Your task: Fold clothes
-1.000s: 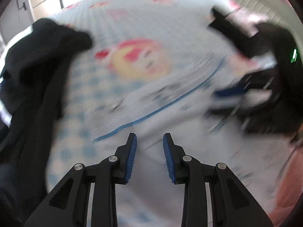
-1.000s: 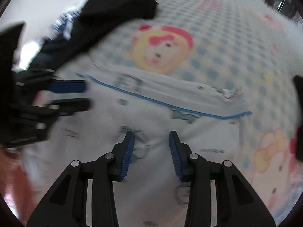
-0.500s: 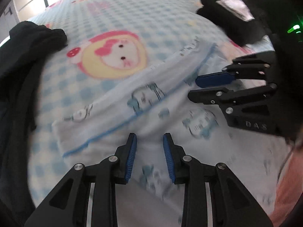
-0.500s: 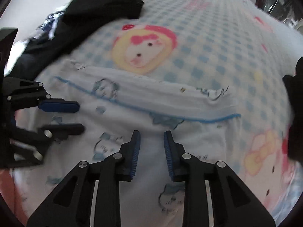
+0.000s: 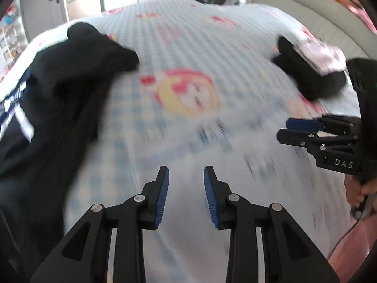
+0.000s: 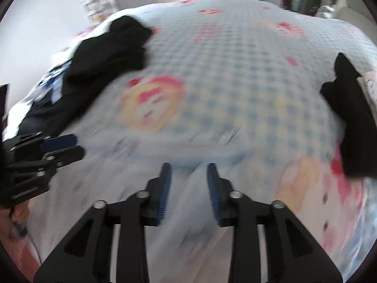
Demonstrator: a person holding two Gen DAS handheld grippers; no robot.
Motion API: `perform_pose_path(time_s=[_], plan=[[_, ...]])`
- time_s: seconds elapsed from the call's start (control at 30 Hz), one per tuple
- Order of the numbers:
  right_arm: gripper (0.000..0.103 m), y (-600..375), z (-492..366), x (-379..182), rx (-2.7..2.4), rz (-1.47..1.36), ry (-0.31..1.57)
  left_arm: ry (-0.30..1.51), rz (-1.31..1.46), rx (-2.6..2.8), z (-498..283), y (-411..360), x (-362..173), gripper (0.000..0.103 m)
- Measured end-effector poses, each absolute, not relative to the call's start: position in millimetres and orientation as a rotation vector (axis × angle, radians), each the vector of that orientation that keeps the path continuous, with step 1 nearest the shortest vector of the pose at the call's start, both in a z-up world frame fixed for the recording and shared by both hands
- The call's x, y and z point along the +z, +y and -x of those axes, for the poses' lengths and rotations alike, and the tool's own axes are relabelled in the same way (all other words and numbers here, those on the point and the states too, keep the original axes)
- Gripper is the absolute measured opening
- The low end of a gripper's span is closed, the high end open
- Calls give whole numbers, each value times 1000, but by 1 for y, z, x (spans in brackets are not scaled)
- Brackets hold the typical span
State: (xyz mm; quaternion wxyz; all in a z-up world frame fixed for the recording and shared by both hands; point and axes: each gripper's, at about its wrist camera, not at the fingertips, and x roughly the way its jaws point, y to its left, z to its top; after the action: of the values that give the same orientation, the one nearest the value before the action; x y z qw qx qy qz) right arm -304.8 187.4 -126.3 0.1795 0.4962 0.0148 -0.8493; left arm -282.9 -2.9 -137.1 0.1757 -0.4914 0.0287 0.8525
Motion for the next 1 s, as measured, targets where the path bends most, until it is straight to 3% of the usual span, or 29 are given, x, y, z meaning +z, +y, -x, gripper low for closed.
perform_pose_path(time_s=[0.23, 0.27, 0.33, 0.37, 0.47, 0.57, 0.7, 0.8, 0.83, 0.87, 0.93, 1.0], plan=[[39, 160, 240, -165, -2327, -1473, 208, 191, 1567, 2331, 221, 1, -177, 32], [37, 167, 239, -165, -2345, -1486, 197, 195, 1580, 2343, 217, -5, -175, 33], [18, 184, 238, -162, -2393, -1515, 186, 203, 1606, 2367, 208, -17, -171, 33], [16, 193, 236, -158, -2426, -1531, 188, 201, 1614, 2379, 204, -23, -169, 33], [29, 211, 224, -140, -2513, -1539, 139, 95, 1485, 2437, 196, -25, -147, 32], [33, 192, 212, -135, -2421, -1479, 58, 37, 1379, 2406, 190, 1, -140, 35], [36, 158, 183, -159, -2390, -1505, 214, 135, 1467, 2358, 182, 36, -162, 37], [37, 168, 174, -173, -2458, -1538, 348, 197, 1580, 2385, 170, 22, -174, 38], [39, 178, 172, -171, -2476, -1551, 325, 173, 1602, 2400, 166, 13, -170, 38], [52, 187, 171, -168, -2492, -1564, 287, 148, 1625, 2416, 161, 5, -166, 40], [50, 203, 164, -159, -2574, -1591, 325, 100, 1638, 2460, 152, -7, -156, 50], [49, 208, 156, -151, -2592, -1585, 271, -2, 1558, 2470, 141, -7, -141, 48]])
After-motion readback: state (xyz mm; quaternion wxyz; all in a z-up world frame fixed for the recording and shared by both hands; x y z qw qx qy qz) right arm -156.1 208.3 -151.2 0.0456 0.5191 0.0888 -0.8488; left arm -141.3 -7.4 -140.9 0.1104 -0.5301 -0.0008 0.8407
